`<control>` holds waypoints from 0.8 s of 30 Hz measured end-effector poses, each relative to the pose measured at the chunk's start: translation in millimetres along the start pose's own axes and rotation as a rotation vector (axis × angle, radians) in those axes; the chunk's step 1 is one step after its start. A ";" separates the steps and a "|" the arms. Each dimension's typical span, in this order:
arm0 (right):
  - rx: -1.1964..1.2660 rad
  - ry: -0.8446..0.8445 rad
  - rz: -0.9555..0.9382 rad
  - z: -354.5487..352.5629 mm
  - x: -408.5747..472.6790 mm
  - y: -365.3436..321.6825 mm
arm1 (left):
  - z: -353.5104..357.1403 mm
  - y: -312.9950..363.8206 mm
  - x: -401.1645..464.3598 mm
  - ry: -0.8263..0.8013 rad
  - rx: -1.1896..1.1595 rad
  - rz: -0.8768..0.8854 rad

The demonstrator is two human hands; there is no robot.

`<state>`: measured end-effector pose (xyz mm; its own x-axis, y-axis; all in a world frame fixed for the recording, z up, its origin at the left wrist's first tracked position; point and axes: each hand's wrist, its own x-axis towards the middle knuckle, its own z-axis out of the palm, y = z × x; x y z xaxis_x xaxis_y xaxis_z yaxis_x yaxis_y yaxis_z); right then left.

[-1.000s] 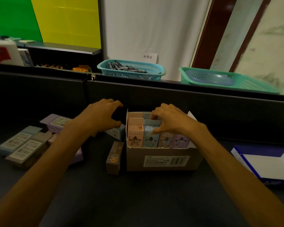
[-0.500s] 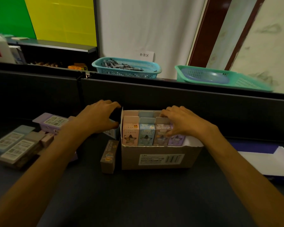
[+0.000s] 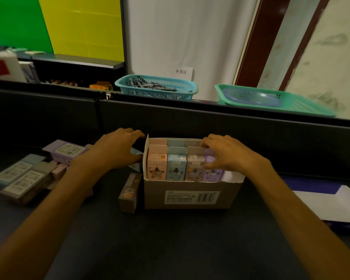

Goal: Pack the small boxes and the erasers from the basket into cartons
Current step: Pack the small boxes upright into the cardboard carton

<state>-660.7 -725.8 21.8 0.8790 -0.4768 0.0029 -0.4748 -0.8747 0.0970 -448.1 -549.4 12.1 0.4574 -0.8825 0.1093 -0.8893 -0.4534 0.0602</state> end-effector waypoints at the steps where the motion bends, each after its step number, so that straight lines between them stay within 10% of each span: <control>1: 0.025 0.034 0.001 -4.1 -2.3 -2.2 | -2.2 -0.3 -2.2 -0.003 0.004 -0.012; 24: 0.094 0.325 -0.234 -35.6 18.4 -185.0 | -24.1 -113.0 -127.5 0.036 0.024 -0.258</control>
<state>-555.2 -569.6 39.4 0.9246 -0.2255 0.3072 -0.2494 -0.9675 0.0405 -405.9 -382.6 15.2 0.6684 -0.7325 0.1290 -0.7429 -0.6660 0.0673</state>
